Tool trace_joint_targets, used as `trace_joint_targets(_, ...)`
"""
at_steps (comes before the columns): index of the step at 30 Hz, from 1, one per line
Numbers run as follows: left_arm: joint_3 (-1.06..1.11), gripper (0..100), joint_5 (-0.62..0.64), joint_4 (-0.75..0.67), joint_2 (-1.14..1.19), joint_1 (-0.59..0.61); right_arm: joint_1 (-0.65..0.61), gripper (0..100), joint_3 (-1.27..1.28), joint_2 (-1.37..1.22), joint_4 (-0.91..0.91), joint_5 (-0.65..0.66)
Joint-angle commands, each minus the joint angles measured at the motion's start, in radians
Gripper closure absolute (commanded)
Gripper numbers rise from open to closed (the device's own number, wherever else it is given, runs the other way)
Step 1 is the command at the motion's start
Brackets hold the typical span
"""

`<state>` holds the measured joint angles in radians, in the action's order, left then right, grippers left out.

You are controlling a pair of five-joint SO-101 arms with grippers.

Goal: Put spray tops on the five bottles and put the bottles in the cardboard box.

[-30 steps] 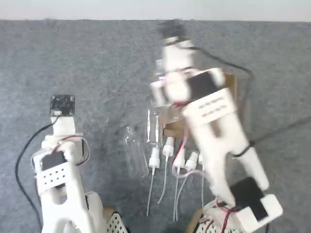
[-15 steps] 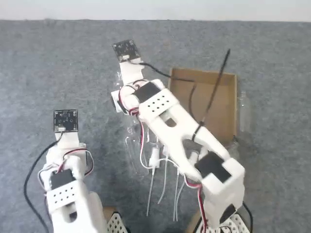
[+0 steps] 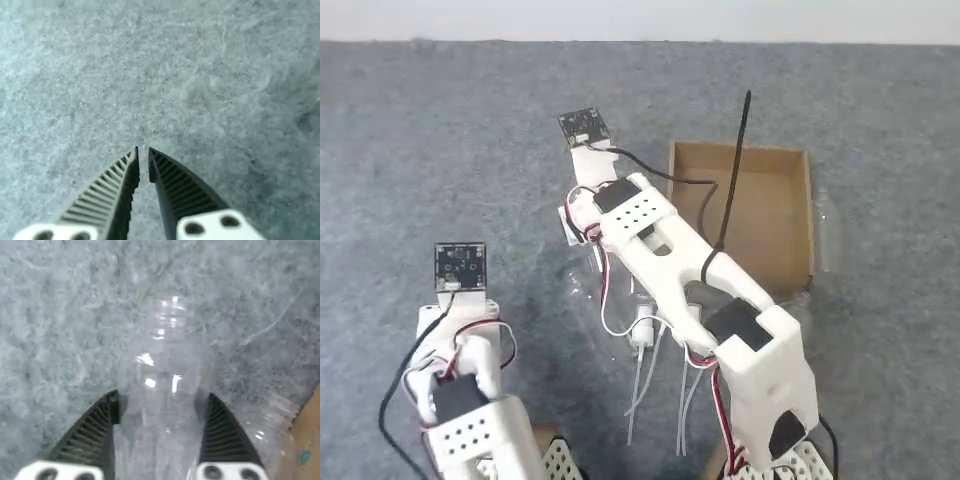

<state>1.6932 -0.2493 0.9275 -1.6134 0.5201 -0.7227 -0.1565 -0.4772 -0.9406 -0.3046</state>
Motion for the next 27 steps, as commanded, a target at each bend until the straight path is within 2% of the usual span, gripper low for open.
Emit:
trace_joint_targets(1, -0.004, 97, -0.014, 0.115, -0.158, -0.003, 0.007, 79.5, -0.049, 0.03, 0.018, -0.003)
trace_joint_targets(6, -0.008, 97, -0.026, 0.164, -0.207, -0.009, 0.015, 77.8, -0.152, 0.031, -0.082, -0.002)
trace_joint_targets(11, -0.007, 97, -0.086, 0.164, -0.163, -0.08, 0.008, 77.5, -0.379, 0.031, -0.338, -0.002)
trace_joint_targets(16, -0.005, 97, -0.098, 0.158, -0.144, -0.089, 0.024, 77.7, -0.631, 0.031, -0.602, 0.006)
trace_joint_targets(21, -0.005, 97, -0.098, 0.158, -0.144, -0.089, 0.033, 77.8, -0.907, 0.031, -0.863, 0.104)
trace_joint_targets(23, -0.005, 97, -0.098, 0.158, -0.144, -0.089, 0.054, 79.8, -0.931, 0.045, -0.86, 0.138)
trace_joint_targets(27, -0.005, 97, -0.098, 0.158, -0.144, -0.089, 0.108, 90.4, -0.89, 0.143, -0.86, 0.241)
